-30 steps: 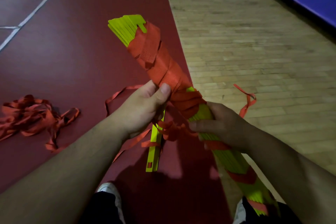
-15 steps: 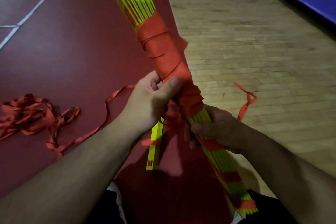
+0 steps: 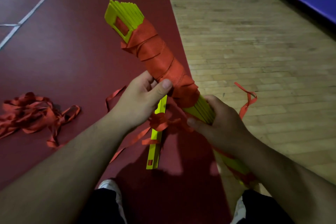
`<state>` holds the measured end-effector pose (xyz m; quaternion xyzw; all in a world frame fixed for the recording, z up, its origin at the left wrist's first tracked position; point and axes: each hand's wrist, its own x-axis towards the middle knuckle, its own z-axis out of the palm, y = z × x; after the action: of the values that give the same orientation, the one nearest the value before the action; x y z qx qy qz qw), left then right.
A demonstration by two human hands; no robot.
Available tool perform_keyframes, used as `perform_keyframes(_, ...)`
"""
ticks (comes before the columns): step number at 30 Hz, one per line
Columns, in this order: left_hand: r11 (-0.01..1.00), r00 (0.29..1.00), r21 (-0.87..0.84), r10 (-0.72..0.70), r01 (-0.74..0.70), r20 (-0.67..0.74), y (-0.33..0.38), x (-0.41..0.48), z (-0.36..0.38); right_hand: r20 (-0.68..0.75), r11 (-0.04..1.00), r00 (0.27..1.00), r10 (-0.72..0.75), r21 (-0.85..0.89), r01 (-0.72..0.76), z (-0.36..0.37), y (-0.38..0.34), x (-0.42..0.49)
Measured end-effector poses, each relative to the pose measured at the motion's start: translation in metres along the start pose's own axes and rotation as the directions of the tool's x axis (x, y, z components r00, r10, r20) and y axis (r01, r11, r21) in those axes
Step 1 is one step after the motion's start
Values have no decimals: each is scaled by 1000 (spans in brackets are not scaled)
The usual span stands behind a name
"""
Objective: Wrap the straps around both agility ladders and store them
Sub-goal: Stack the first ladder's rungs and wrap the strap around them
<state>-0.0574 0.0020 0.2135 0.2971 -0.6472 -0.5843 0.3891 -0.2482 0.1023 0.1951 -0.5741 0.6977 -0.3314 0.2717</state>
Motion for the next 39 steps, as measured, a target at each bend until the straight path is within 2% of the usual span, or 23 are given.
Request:
perform_keyframes(4,996,991,10,-88,89,-105,-11,0,-1,22,992,1000,22,122,-24,0,-2,3)
perform_keyframes(6,989,985,-30,-146,144,-86,-14,-1,3,80,966,996,35,252,-55,1,-6,3)
perform_keyframes(8,975,984,-134,-178,176,-4,-16,-2,5,209,878,976,66,453,-156,-1,-10,2)
perform_keyframes(10,938,975,-268,-200,219,97,-15,-4,6,397,740,916,55,599,-305,-6,-14,-2)
perform_keyframes(12,927,967,-296,-188,232,170,-17,-5,3,518,676,855,34,618,-401,-8,-14,-3)
perform_keyframes(15,969,981,-195,-125,152,148,-19,-6,0,575,608,816,58,628,-485,-7,-12,-1)
perform_keyframes(19,994,984,-46,-88,96,155,-9,-5,-5,550,629,833,61,627,-460,-10,-13,5)
perform_keyframes(21,997,992,45,-64,60,109,-4,-4,-4,527,648,849,37,634,-422,-12,-13,8)
perform_keyframes(23,998,997,-19,-62,63,55,-5,-4,1,525,650,850,37,634,-419,-12,-12,9)
perform_keyframes(25,985,992,-129,-111,118,59,-9,-5,5,585,631,809,58,607,-484,-11,-12,4)
perform_keyframes(27,964,978,-197,-152,178,142,-12,-8,6,659,578,749,66,587,-567,-11,-16,-2)
perform_keyframes(29,940,971,-282,-139,192,196,-14,-9,2,674,528,735,77,598,-603,-9,-26,5)
perform_keyframes(30,924,968,-329,-131,197,213,-12,-8,2,669,550,738,91,584,-597,-12,-27,5)
perform_keyframes(32,921,975,-343,-131,187,180,-7,-7,8,679,659,728,93,506,-556,-17,-21,4)
perform_keyframes(33,921,984,-351,-132,168,123,-3,-7,12,669,680,738,93,498,-538,-17,-20,4)
perform_keyframes(35,919,987,-368,-157,139,-18,8,-9,23,609,644,784,119,553,-528,-15,-18,8)
perform_keyframes(36,927,986,-352,-157,128,-57,13,-9,27,576,677,813,86,564,-472,-15,-15,7)
perform_keyframes(37,935,983,-333,-161,122,-90,16,-8,30,533,758,845,47,532,-378,-14,-11,5)
perform_keyframes(39,941,970,-313,-187,132,-153,14,-7,30,424,926,905,26,331,-182,-6,-11,7)
